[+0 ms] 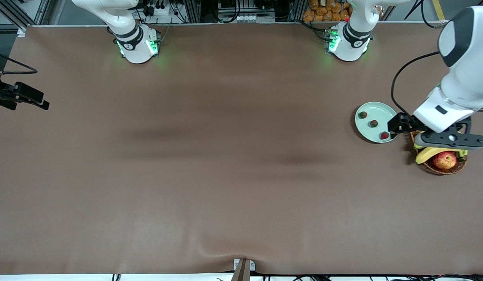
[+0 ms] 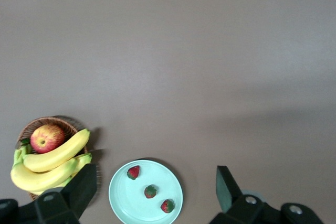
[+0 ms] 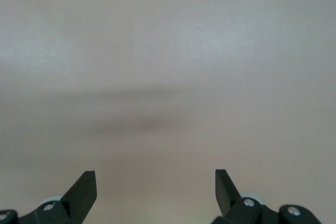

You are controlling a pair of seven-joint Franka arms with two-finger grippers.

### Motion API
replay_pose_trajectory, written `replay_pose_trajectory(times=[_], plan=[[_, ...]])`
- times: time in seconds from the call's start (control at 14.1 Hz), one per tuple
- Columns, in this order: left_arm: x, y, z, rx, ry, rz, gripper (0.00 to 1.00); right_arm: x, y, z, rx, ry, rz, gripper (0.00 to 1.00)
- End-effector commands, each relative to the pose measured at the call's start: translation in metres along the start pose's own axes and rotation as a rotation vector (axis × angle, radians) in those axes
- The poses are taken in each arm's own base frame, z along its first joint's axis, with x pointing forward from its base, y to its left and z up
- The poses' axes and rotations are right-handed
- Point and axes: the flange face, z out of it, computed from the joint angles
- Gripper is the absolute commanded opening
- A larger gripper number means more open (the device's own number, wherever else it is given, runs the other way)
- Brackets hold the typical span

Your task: Collect all strawberries into plate

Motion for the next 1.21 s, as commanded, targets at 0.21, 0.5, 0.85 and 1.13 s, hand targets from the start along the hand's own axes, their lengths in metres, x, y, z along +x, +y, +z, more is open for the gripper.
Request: replay_pose_trajectory(times=[0.21, 0.5, 0.85, 1.13], plan=[[-0.033, -0.022, -0.031, -0.044, 0.026, -0.124, 1.00, -0.005, -0.003, -0.003, 0.020, 0.001, 0.005, 1.00], [-0.017, -0.020, -0.040, -0.062, 0.059, -0.123, 1.00, -0.006, -0.003, -0.003, 0.020, -0.001, 0.005, 1.00], [-0.005, -0.024, -0.068, -0.070, 0.118, -0.136, 1.00, -0.007, -0.004, -0.002, 0.020, -0.007, 0.004, 1.00], [-0.005, -0.042, -0.065, -0.132, 0.113, -0.177, 1.00, -0.007, -0.004, -0.003, 0.020, -0.005, 0.003, 1.00]])
